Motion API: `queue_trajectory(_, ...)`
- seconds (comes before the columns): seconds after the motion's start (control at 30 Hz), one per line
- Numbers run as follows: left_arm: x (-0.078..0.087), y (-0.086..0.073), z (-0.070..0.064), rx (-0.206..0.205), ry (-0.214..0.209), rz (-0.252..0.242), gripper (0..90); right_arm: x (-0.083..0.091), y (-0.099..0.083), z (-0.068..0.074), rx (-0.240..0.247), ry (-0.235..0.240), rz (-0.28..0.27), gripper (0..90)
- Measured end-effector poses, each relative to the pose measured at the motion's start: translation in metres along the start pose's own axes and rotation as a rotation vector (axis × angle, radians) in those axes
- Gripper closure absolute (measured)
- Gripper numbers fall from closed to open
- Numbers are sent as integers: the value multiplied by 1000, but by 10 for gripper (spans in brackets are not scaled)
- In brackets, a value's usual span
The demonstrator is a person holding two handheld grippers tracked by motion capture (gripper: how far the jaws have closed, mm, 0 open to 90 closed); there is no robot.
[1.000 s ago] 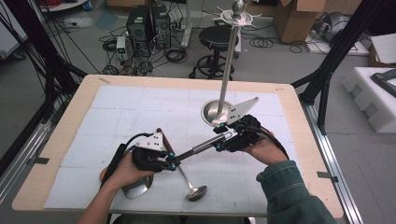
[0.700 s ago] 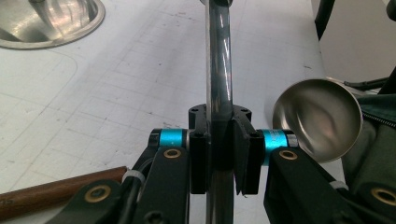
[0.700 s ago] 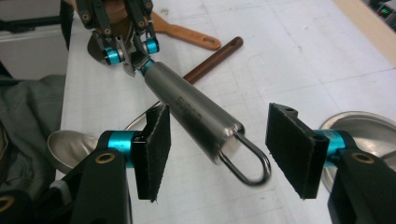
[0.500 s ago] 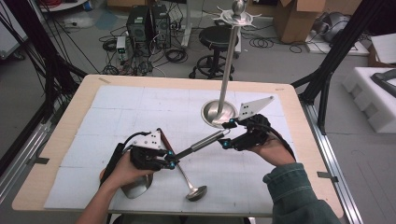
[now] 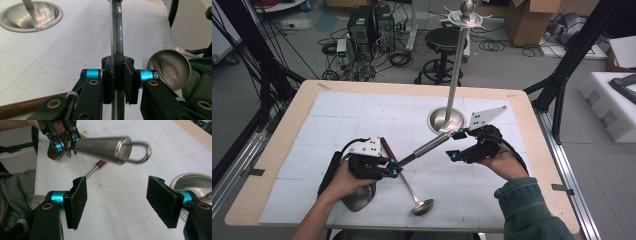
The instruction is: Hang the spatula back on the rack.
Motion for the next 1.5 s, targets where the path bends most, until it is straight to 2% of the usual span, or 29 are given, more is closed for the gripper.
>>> queue_trajectory(0.1, 4, 3, 1, 8, 2, -21, 804, -3, 3, 2, 8, 6, -2, 328)
queue_trajectory(0.33, 10, 6, 3, 20, 15, -35, 812, -11, 12, 5, 17, 11, -10, 311)
queue_trajectory(0.43, 13, 8, 5, 19, 17, -36, 816, -13, 15, 5, 5, -1, -20, 292)
queue_trajectory(0.57, 15, 9, 6, 21, 19, -38, 821, -15, 18, 5, 11, -1, -26, 293)
queue_trajectory(0.73, 18, 14, 4, 14, 26, -31, 834, -17, 20, 7, 8, 12, -23, 295)
queue_trajectory(0.77, 19, 15, 4, 12, 24, -35, 836, -18, 21, 6, 20, 9, -28, 297)
queue_trajectory(1.13, 28, 21, 4, 21, 6, -75, 862, -17, 27, 8, 21, 2, -60, 299)
queue_trajectory(1.5, 34, 25, 7, 31, 1, -118, 869, -16, 38, 13, 29, 16, -99, 316)
Point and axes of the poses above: each handheld gripper's, and its own axes: x roughly backward along the jaws, y roughly out of its top, z roughly to its left, the point moved 7 cm from there along -x, roughly forward along the jaws, and after that the axes turned 6 degrees about z, right-handed, at the moved point
